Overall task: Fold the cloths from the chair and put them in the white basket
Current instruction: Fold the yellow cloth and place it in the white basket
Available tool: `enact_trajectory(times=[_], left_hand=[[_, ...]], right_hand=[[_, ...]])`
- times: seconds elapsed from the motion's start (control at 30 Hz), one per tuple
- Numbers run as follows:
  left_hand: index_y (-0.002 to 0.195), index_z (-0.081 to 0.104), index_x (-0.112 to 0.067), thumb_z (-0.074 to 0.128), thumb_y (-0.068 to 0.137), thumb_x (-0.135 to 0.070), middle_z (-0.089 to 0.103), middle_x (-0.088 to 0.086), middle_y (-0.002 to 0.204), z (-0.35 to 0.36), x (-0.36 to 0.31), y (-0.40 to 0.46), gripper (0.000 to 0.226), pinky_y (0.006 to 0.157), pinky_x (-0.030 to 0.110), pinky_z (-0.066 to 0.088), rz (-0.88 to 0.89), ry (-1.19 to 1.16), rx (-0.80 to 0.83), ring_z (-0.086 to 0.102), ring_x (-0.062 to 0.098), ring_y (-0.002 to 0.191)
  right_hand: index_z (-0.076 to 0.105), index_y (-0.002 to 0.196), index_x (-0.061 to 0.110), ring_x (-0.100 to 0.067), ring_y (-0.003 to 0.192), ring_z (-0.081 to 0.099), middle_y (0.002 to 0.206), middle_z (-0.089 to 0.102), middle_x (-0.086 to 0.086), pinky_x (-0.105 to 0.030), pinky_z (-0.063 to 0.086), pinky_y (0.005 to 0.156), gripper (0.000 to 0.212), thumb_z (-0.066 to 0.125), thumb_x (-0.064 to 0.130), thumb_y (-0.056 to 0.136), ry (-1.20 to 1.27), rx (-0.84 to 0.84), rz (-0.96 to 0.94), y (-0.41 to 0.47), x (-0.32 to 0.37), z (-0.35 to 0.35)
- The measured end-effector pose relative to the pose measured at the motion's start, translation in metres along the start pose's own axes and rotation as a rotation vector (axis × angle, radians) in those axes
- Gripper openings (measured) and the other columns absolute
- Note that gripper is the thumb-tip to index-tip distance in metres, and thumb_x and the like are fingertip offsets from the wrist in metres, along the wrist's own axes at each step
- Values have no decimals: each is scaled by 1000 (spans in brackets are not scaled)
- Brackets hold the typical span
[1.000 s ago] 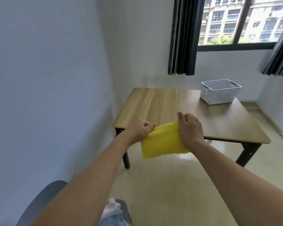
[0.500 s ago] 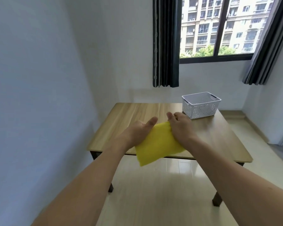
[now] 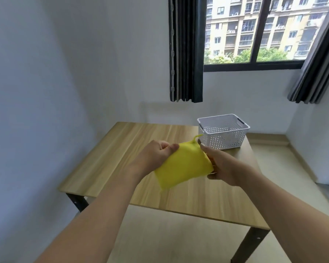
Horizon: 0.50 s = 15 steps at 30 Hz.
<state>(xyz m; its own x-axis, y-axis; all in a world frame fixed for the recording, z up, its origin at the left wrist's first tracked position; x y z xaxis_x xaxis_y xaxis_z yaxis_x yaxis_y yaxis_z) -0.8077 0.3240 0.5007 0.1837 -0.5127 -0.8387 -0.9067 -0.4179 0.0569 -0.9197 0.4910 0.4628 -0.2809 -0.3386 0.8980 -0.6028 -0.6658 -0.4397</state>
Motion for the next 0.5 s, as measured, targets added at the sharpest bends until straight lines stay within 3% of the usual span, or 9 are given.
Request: enact_trajectory(times=[0.1, 0.23, 0.3, 0.37, 0.5], left_hand=[[81, 66, 1, 56, 90, -53, 52, 5, 61, 27, -11, 23, 56, 57, 32, 37, -95, -10, -55, 49, 17, 57], [98, 72, -11, 51, 93, -53, 70, 13, 80, 56, -32, 46, 47, 62, 28, 46, -167, -28, -109, 62, 18, 70], [98, 71, -8, 52, 91, -55, 70, 17, 84, 70, -38, 63, 51, 64, 33, 51, -180, -64, -147, 62, 21, 73], [95, 70, -3, 55, 87, -56, 69, 20, 81, 84, -35, 86, 56, 66, 43, 52, -205, -99, -174, 62, 23, 70], [83, 62, -3, 64, 81, -56, 59, 5, 71, 125, -32, 140, 53, 61, 33, 43, -244, -112, -78, 56, 18, 64]], right_hand=[[62, 100, 15, -18, 80, 56, 93, 61, -5, -33, 47, 75, 22, 55, 35, 94, -26, 47, -35, 18, 15, -47], [58, 117, 10, -21, 92, 61, 107, 63, -9, -34, 56, 77, 32, 51, 34, 97, -66, 43, -93, 49, 44, -87], [59, 115, 13, -23, 101, 64, 112, 65, -9, -39, 56, 83, 34, 53, 40, 94, -54, 99, -103, 64, 56, -100], [62, 113, 14, -25, 103, 65, 111, 69, -8, -42, 54, 91, 28, 57, 33, 93, -116, 187, -129, 79, 63, -116], [63, 115, 9, -28, 105, 63, 113, 68, -11, -43, 48, 95, 25, 56, 13, 92, -262, 167, -179, 118, 63, -165]])
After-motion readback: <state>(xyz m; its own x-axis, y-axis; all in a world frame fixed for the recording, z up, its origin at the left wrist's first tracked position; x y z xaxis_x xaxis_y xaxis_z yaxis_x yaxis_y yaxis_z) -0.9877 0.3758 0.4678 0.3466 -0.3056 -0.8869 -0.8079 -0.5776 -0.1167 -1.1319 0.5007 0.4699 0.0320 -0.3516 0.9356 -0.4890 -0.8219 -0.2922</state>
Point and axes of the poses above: each hand's wrist, its own y-axis towards the middle knuckle, its own z-axis out of the palm, x = y × z, the point moved 4 cm from there along y, towards the middle knuckle
